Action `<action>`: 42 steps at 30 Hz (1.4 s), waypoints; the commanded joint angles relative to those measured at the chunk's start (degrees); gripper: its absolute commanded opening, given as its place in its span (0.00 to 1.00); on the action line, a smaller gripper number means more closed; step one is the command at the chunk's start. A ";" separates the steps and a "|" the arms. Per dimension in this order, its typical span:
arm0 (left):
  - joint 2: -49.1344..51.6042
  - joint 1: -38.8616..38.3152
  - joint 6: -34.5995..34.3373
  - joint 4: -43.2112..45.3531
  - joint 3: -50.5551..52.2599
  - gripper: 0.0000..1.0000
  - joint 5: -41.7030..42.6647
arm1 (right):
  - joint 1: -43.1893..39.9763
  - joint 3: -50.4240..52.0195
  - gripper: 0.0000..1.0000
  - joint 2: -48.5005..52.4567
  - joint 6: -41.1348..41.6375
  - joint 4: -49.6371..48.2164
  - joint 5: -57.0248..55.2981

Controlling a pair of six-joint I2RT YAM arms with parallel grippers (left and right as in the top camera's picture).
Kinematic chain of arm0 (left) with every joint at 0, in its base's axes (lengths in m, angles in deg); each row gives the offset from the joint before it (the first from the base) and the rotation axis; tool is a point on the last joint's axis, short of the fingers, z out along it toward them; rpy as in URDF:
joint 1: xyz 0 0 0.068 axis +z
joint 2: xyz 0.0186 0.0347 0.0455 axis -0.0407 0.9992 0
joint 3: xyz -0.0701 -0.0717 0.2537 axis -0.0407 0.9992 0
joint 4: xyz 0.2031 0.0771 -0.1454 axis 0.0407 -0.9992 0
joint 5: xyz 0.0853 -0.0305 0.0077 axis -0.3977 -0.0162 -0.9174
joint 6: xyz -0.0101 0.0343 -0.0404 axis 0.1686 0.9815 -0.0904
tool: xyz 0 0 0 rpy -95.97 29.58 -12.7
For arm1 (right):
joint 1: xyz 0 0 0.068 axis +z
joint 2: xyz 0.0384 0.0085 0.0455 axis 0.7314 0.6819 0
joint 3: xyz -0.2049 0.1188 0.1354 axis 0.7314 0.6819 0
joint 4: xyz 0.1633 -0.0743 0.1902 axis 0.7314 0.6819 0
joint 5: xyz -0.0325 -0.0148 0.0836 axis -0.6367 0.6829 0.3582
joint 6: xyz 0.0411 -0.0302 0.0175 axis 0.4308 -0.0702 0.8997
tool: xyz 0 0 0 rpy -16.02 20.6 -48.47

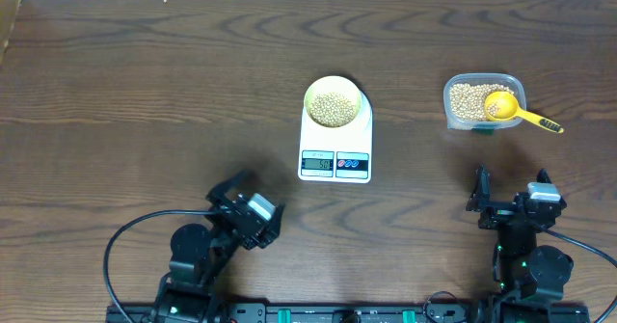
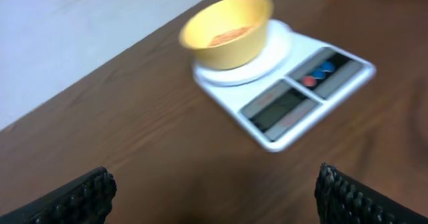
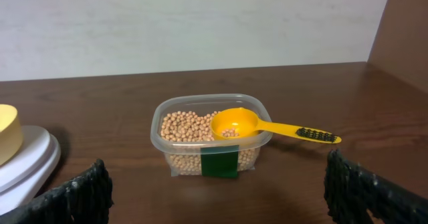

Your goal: Scoop item into bowl and weigh 50g on scale

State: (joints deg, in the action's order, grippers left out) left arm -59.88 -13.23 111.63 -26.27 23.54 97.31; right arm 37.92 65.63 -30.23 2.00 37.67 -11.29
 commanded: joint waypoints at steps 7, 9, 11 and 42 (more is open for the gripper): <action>-11.47 6.75 -11.82 -1.99 1.22 0.98 -3.17 | 0.50 0.11 0.99 -0.33 -0.42 0.24 -0.24; -13.92 7.93 -14.14 -1.03 1.22 0.98 -3.17 | 0.50 0.11 0.99 -0.33 -0.44 0.24 -0.22; -14.01 8.66 -16.59 -1.92 1.22 0.98 -3.21 | 0.50 0.11 0.99 -0.33 -0.42 0.24 -0.22; -13.73 10.34 -16.74 -1.77 1.20 0.98 -3.17 | 0.50 0.09 0.99 -0.33 -0.44 0.24 -0.22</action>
State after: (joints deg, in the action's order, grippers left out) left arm -73.32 -3.18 95.37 -26.36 23.54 94.47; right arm 37.92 65.63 -30.23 2.02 37.64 -11.29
